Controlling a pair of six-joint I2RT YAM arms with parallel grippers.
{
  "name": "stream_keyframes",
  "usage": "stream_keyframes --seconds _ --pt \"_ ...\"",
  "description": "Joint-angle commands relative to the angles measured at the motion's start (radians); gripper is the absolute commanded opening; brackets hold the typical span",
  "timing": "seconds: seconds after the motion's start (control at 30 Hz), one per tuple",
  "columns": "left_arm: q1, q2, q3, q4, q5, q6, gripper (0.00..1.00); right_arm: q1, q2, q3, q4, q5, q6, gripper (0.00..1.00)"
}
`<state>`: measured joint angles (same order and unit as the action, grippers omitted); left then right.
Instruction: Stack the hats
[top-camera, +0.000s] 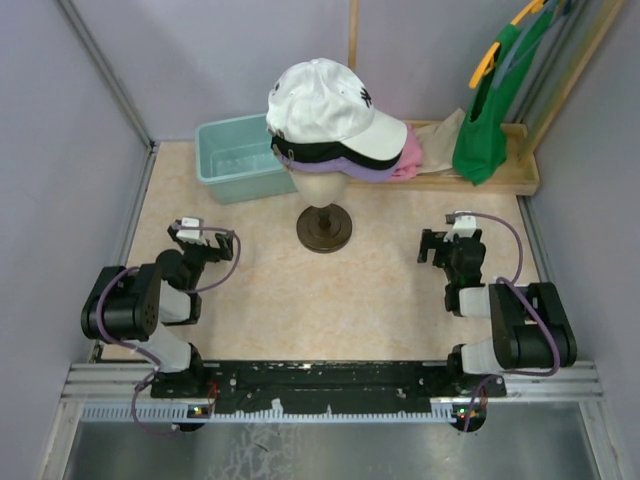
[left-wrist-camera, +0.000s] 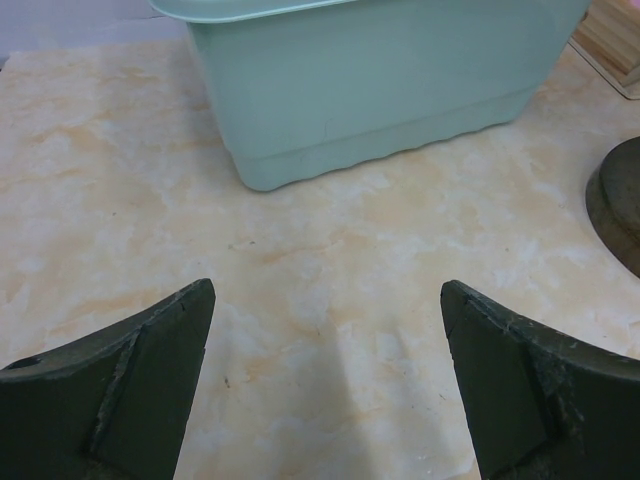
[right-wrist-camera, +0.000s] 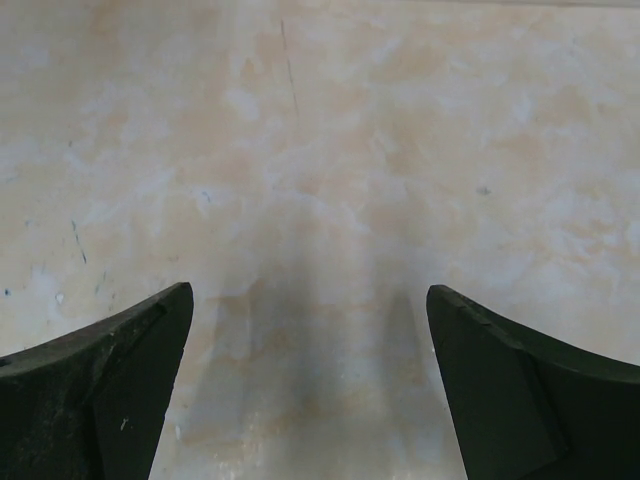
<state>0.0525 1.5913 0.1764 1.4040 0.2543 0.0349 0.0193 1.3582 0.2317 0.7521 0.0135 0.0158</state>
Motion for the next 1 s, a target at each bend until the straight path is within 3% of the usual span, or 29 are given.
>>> stream_keyframes --seconds 0.0,0.03,0.1,0.97 --pt "0.005 0.009 0.008 0.002 -0.004 -0.002 0.99 -0.015 0.059 -0.003 0.346 0.048 0.012 0.99" --pt "0.006 0.009 0.011 -0.004 -0.007 -0.003 0.99 -0.015 0.092 -0.033 0.449 0.055 0.013 0.99" --pt "0.006 0.007 0.015 -0.012 -0.011 -0.004 0.99 -0.015 0.076 -0.017 0.373 0.054 0.012 0.99" --pt "0.002 0.004 0.038 -0.063 0.007 0.013 0.99 -0.010 0.089 -0.045 0.456 -0.014 -0.018 0.99"
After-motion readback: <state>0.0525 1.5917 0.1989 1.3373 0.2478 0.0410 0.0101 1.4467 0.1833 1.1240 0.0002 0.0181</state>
